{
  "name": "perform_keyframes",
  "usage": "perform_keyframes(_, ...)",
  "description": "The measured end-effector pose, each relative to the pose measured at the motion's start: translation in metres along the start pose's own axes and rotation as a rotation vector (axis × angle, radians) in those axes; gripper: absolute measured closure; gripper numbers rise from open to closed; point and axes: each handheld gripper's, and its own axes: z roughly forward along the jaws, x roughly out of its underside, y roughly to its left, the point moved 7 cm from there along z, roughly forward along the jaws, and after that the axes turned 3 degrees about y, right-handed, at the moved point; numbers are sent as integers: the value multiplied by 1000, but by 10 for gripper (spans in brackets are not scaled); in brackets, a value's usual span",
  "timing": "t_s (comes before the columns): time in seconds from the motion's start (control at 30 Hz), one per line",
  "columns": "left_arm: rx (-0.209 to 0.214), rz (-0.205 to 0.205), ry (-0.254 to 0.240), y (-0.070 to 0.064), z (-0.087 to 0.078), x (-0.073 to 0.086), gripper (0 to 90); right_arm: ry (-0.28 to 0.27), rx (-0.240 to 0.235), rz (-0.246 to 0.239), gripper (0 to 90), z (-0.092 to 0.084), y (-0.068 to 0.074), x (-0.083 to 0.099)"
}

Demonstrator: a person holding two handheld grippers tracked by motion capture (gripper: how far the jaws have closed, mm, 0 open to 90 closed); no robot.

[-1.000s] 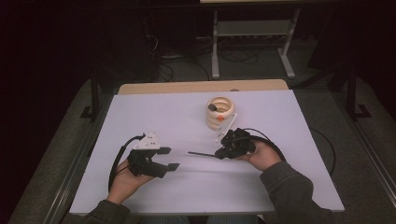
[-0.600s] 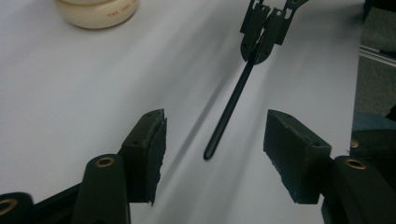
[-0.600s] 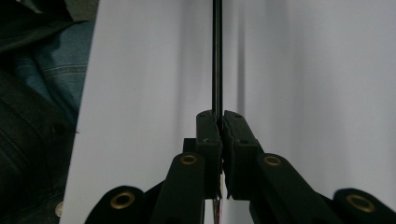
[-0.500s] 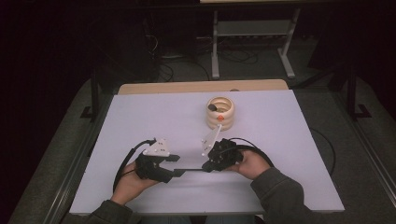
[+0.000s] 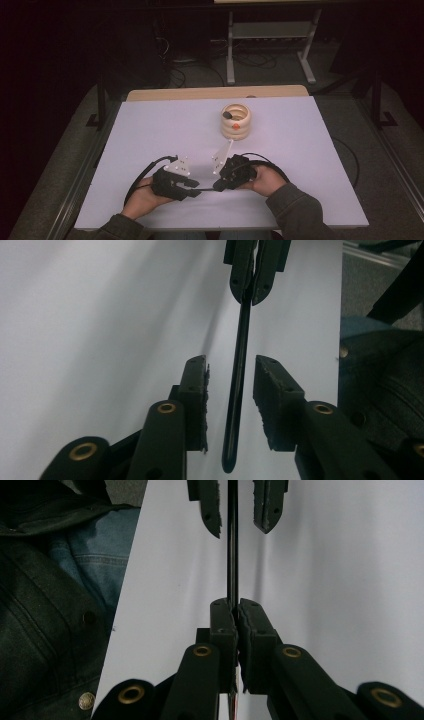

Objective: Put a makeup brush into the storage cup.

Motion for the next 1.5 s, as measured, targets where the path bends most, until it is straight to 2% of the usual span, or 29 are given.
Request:
perform_keyframes(0.13,9,12,9,-2,2,0,711,15,-7,-19,848,4,3,-1)
perform_keyframes(0.37,42,18,54,-4,9,5,739,36,-19,-1,848,6,5,0)
perform_keyframes(0.47,57,21,70,-6,12,5,767,37,-21,-6,847,7,7,-1)
perform_keyframes(0.5,62,25,72,-6,14,5,775,26,-13,-29,848,8,5,-3)
perform_keyframes(0.53,68,24,75,-7,14,5,806,24,-14,-30,848,7,5,-3)
perform_keyframes(0.57,67,32,77,-8,14,5,837,23,-14,-32,847,7,5,-3)
perform_keyframes(0.63,68,34,80,-9,14,6,845,14,-12,-36,844,6,5,-5)
perform_keyframes(0.7,68,47,85,-8,13,6,847,13,-43,14,809,6,5,-3)
perform_keyframes(0.73,62,48,88,-8,13,7,848,8,-34,21,710,6,3,-3)
perform_keyframes(0.77,62,52,87,-8,12,7,848,0,-13,40,696,5,-1,-2)
perform_keyframes(0.83,65,53,76,-7,10,6,849,-30,-43,75,659,2,-4,3)
perform_keyframes(0.9,67,45,59,-6,8,5,850,-47,-59,90,664,0,-3,6)
perform_keyframes(0.97,67,38,43,-5,6,4,850,-47,-68,79,687,-2,0,8)
perform_keyframes(1.07,87,36,25,-6,5,4,849,-47,-81,74,815,-4,2,8)
perform_keyframes(1.13,58,55,36,-6,6,4,835,-49,-101,67,839,-6,3,8)
perform_keyframes(1.2,61,39,35,-6,6,3,762,-27,-97,53,844,-5,4,7)
perform_keyframes(1.27,52,41,40,-7,7,1,749,20,-99,45,844,-6,5,6)
perform_keyframes(1.4,50,60,55,-12,9,-2,792,83,-89,5,844,-12,5,-2)
perform_keyframes(1.43,45,71,61,-13,9,-2,830,92,-87,1,844,-14,5,-5)
perform_keyframes(1.5,20,87,69,-11,6,-2,846,87,-82,-20,841,-17,6,-11)
